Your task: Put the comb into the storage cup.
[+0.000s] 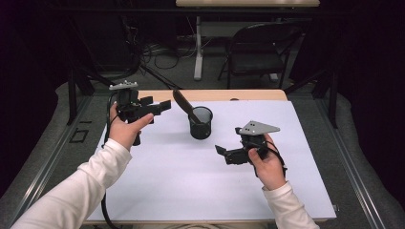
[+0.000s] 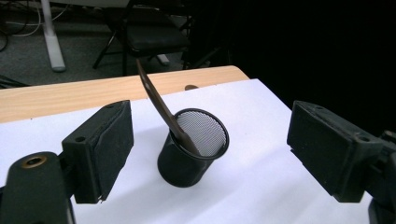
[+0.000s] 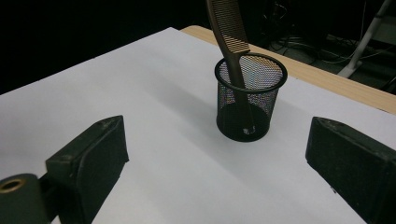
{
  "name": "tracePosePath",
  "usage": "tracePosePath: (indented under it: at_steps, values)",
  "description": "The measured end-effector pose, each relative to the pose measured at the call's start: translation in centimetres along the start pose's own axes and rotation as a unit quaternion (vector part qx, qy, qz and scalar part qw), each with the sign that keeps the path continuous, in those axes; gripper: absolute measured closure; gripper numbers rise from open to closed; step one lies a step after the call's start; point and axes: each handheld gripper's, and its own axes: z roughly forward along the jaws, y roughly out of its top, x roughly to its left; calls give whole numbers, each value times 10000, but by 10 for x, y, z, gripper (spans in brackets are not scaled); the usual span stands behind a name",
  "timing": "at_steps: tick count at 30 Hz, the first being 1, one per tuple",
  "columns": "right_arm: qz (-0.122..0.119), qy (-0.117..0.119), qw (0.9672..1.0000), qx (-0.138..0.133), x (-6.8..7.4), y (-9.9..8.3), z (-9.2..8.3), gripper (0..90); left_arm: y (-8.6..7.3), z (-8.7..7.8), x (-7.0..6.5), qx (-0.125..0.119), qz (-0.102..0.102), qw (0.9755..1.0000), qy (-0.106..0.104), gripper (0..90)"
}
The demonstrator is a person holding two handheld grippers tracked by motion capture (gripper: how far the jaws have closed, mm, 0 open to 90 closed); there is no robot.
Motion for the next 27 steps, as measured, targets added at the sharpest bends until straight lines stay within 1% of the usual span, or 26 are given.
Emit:
tracePosePath:
  at_steps: [8,10,13,17,18,21,23,27]
  values:
    - [0,1,10000,-8,0,0,0,51,-8,-4,-7,-13,33,9997,-255,112]
    - [-5,0,10000,-11,0,0,0,51,-10,-6,-9,20,86,9996,-284,112]
    - [-4,-6,10000,-12,0,0,-1,51,-14,-7,-11,3,67,9993,-371,112]
    - [-4,-11,10000,-13,0,0,-1,51,-20,-8,-14,75,230,9989,-413,112]
    - [-3,-6,10000,-13,0,0,-1,51,-22,-8,-14,108,242,9987,-432,111]
    - [-15,-6,10000,-17,0,0,-1,51,-25,-9,-15,233,380,9979,-472,69]
    - [-13,-7,10000,-14,0,0,-1,51,-27,-10,-15,254,453,9976,-460,67]
    - [-14,-12,10000,-12,0,0,-1,51,-32,-12,-15,240,458,9971,-550,62]
